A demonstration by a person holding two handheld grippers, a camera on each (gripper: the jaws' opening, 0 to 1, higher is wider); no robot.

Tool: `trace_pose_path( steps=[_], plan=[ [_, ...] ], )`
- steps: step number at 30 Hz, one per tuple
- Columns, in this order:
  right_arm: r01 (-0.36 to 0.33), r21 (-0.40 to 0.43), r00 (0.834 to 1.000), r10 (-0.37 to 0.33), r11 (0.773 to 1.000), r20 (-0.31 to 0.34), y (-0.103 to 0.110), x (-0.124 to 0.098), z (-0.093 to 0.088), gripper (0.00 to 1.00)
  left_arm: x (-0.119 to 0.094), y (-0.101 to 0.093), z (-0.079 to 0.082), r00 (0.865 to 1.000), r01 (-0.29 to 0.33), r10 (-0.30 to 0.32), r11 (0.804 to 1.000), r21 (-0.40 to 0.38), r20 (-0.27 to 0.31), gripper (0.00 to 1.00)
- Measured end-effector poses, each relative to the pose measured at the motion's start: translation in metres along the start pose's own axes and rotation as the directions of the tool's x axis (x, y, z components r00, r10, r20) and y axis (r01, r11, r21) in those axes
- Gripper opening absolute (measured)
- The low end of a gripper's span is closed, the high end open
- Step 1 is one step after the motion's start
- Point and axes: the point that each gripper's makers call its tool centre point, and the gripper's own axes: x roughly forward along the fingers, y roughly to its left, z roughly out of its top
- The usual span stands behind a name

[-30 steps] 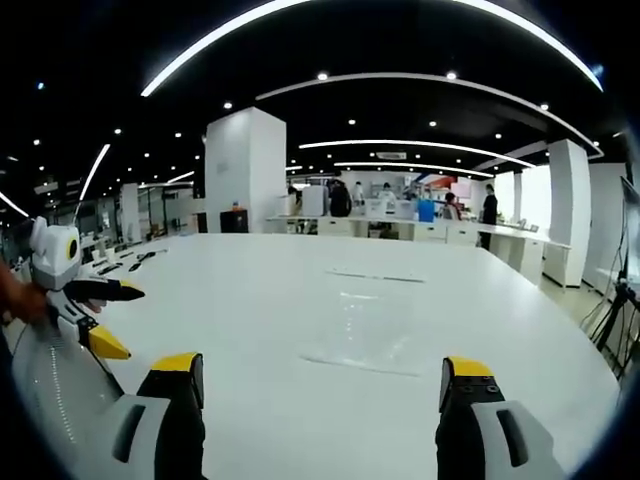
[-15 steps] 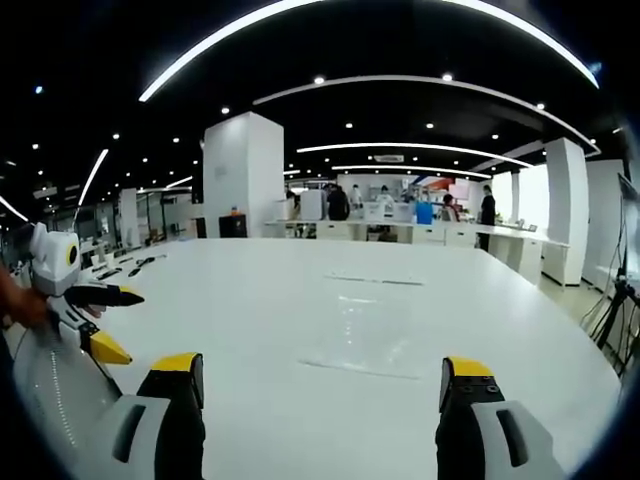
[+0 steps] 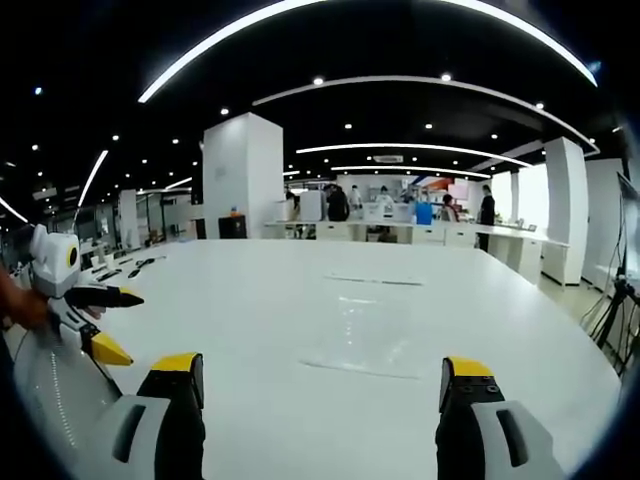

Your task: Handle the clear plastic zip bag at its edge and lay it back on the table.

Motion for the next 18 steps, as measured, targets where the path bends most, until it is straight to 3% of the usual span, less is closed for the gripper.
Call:
trace_pose_path(
  steps=[10,18],
  plan=[
    [0.011,-0.014,1.0,-0.011,1.0,-0.007,-0.0009,-0.0007,-0.0001,0.98,-0.0003,0.0002,-0.0014,1.0,0.006,-0.006,1.0,0.0,-0.003,0.96],
    [0.007,-0.049,0.999,-0.008,0.999,-0.039,0.0017,-0.0005,-0.0035,0.95,-0.0003,-0.0015,-0.006,0.999,0.017,-0.017,1.0,0.008,-0.041,0.96]
  ],
)
